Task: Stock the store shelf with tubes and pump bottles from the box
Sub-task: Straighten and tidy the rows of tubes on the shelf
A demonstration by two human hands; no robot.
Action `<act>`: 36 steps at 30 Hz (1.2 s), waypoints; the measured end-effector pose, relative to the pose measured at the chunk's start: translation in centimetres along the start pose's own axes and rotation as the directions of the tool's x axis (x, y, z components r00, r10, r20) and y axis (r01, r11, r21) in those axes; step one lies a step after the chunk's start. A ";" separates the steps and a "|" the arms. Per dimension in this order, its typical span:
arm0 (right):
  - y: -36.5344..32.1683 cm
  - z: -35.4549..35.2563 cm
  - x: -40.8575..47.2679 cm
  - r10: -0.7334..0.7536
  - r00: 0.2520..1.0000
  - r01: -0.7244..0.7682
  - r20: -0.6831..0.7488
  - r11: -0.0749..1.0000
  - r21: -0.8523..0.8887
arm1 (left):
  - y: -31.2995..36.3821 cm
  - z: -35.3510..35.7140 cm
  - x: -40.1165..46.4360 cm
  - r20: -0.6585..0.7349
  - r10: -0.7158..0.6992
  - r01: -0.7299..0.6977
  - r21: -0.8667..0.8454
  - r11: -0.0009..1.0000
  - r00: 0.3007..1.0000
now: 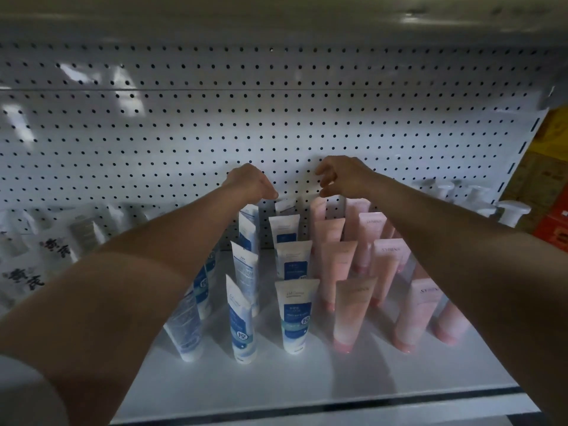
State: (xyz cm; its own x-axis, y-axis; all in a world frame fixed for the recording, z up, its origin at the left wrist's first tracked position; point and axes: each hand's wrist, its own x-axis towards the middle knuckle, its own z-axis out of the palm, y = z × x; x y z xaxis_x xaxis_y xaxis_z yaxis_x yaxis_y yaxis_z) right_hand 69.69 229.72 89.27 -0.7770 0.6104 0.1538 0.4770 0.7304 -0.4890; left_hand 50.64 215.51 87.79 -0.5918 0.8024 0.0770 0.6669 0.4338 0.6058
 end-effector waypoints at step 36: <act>1.6 2.6 2.6 -0.056 0.998 0.048 -0.025 0.967 -0.251 | 0.2 2.9 3.3 0.033 0.045 -0.048 0.114 0.992 0.998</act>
State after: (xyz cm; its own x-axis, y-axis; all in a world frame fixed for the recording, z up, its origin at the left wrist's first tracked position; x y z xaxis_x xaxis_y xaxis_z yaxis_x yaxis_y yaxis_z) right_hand 67.34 231.69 86.72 -0.7922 0.5759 0.2020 0.5268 0.8123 -0.2502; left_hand 50.14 219.40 85.86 -0.5459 0.8343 0.0777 0.7421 0.4384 0.5071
